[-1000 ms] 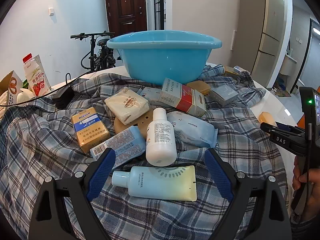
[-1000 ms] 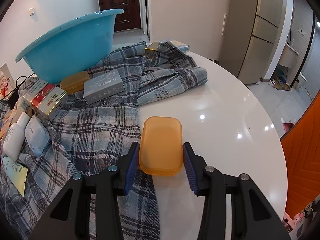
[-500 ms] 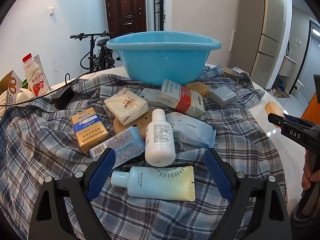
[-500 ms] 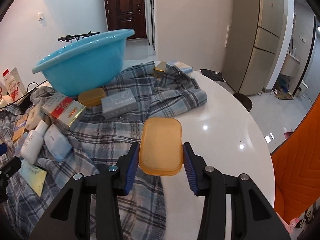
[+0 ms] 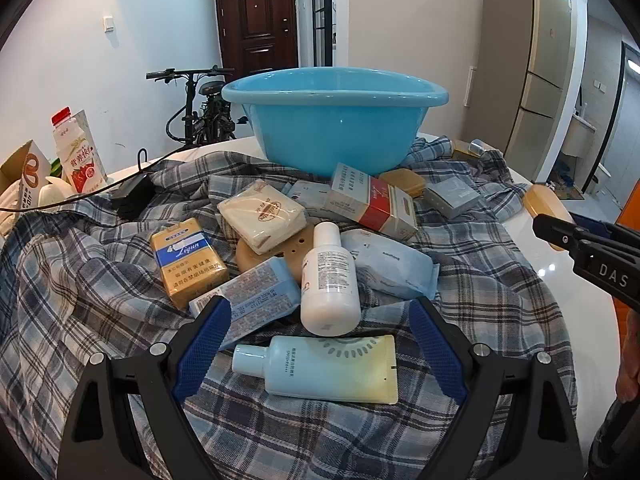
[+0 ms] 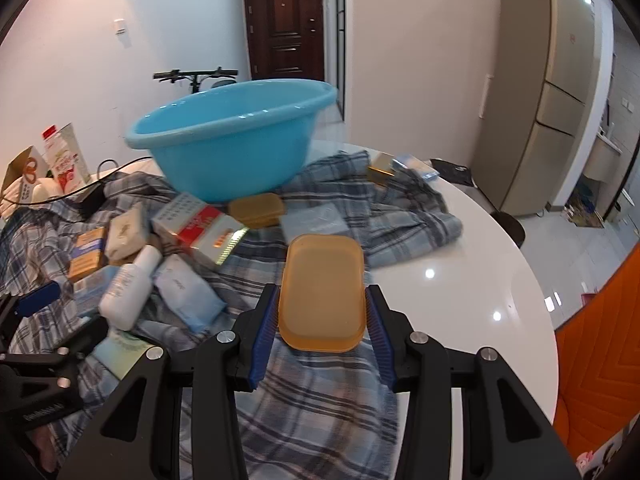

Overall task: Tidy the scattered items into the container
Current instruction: 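Lift the orange soap case with the right gripper over the shirt, then close the left gripper on the white round jar while the right holds the orange case, then carry the white jar and orange soap case up over the blue basin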

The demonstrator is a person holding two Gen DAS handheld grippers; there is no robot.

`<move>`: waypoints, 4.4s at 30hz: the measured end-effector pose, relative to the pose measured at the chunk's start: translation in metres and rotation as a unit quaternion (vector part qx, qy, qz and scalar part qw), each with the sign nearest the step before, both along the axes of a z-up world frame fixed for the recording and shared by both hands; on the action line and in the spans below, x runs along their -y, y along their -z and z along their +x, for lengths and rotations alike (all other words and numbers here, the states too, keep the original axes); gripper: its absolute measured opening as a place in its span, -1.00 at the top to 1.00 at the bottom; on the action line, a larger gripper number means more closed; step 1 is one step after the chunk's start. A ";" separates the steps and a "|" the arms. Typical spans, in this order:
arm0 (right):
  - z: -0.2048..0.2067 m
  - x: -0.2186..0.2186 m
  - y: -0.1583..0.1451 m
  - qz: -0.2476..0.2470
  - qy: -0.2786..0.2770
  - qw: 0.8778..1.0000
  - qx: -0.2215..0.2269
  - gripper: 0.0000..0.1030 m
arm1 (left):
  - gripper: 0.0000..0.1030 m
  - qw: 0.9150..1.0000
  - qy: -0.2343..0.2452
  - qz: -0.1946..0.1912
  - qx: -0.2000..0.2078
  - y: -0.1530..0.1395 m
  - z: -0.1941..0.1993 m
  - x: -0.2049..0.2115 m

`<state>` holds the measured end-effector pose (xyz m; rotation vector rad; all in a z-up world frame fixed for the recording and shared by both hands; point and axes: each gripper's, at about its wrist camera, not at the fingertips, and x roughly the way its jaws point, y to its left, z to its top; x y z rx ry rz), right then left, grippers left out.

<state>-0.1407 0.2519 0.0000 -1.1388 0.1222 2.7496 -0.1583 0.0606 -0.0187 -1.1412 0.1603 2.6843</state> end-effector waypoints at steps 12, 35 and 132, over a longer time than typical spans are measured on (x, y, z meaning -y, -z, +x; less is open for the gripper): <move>-0.013 0.040 0.000 -0.023 -0.050 0.998 -0.004 0.19 | -0.79 1.000 -0.023 -0.009 -0.002 0.005 -0.007 0.012; -0.018 0.007 0.035 -0.042 -0.022 0.999 -0.007 0.18 | -0.79 0.999 -0.021 -0.031 0.019 0.013 -0.023 -0.007; -0.067 0.017 -0.136 -0.021 -0.053 0.985 -0.163 0.18 | 0.19 0.990 -0.005 0.016 -0.137 -0.155 -0.078 -0.016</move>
